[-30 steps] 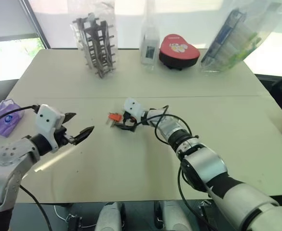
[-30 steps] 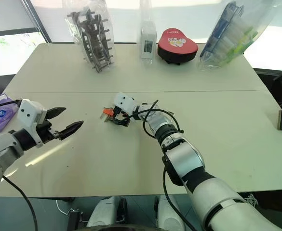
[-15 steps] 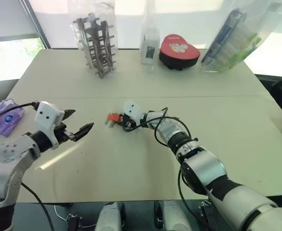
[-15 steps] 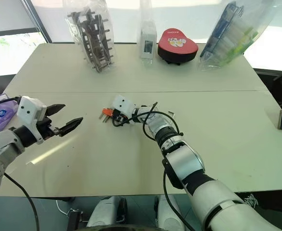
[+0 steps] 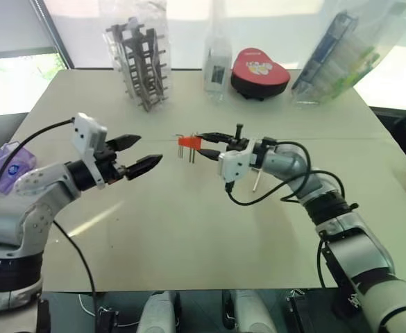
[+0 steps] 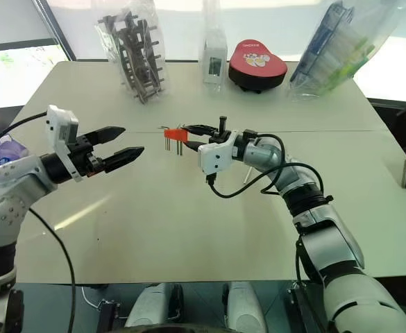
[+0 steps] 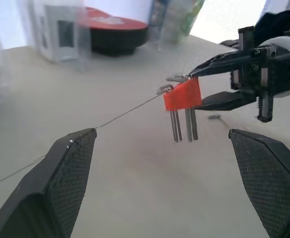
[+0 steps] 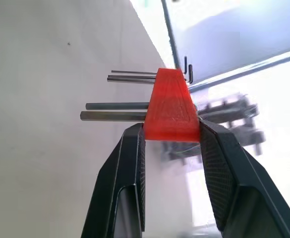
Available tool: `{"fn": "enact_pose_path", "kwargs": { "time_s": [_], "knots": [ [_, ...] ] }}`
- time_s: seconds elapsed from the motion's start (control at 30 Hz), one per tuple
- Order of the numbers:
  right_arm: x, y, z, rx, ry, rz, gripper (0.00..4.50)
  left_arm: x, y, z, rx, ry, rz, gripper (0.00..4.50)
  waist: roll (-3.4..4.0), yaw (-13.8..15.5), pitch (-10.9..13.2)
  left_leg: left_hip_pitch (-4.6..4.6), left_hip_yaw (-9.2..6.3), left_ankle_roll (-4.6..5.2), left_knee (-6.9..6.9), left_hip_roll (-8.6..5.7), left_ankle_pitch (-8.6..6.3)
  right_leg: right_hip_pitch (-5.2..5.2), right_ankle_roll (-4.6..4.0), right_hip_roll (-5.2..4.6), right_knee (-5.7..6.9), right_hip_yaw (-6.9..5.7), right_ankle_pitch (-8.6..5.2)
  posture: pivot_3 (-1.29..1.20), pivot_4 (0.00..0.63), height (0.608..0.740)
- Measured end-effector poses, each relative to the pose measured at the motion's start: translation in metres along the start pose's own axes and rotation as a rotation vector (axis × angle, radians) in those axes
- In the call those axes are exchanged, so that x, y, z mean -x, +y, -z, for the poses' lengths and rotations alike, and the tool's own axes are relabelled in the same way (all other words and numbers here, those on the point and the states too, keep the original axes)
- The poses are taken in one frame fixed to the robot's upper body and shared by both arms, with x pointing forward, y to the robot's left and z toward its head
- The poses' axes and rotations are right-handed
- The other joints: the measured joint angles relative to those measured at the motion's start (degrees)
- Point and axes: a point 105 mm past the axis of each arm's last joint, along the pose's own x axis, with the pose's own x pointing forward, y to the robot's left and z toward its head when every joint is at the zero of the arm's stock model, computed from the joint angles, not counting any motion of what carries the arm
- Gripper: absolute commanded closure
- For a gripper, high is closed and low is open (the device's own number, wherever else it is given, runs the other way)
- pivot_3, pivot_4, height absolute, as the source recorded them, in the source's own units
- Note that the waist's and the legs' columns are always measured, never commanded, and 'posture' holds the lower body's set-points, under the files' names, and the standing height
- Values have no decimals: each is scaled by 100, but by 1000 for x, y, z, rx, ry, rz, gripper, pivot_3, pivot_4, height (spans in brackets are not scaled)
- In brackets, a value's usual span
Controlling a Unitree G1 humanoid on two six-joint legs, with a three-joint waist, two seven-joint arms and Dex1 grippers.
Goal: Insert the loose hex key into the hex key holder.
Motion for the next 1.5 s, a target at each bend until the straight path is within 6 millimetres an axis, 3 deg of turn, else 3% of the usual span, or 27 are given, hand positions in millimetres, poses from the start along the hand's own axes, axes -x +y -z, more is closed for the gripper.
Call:
{"fn": "enact_pose_path", "kwargs": {
  "time_s": [0.17,0.4,0.7,0.83,0.97,1.03,1.3,1.5],
  "knots": [
    [7,-21,-22,137,-85,50,3502,-15,-8,-16,74,-45,146,0,-2,26,0,0,1,-1,2,-1,1,3,0,-1,-4,0,0,0,150,740],
    [11,-26,-28,182,-99,47,3502,-28,-20,-13,132,-32,276,0,-2,35,1,-1,2,-1,2,-1,1,3,0,-1,-4,1,0,0,150,740],
    [10,-24,-32,186,-105,44,3502,-35,-25,-14,143,-44,306,0,-2,39,1,-1,1,0,3,-1,1,3,0,-1,-4,1,0,0,150,740],
    [9,-24,-34,194,-113,35,3502,-37,-26,-13,152,-50,313,1295,-2,40,1,-1,2,0,4,-1,1,3,0,-1,-4,1,0,0,150,740],
    [9,-24,-35,194,-112,32,3502,-39,-27,-12,156,-51,321,3539,-2,44,1,-1,2,0,4,-1,1,4,0,-1,-4,1,0,0,150,740],
    [9,-24,-34,191,-105,31,3502,-41,-31,-11,163,-53,343,4373,-2,50,1,-1,2,0,4,-2,1,4,0,-2,-4,1,0,0,150,740],
    [11,-24,-32,197,-92,13,3502,-43,-32,-8,163,-40,348,4379,-4,47,2,-1,1,0,5,-2,1,4,0,-1,-4,1,0,0,150,740],
    [11,-27,-29,172,-67,24,502,-46,-28,-4,146,-24,328,4379,-4,49,2,-1,1,0,5,-2,1,4,0,-2,-4,1,0,0,150,740]
  ]
}}
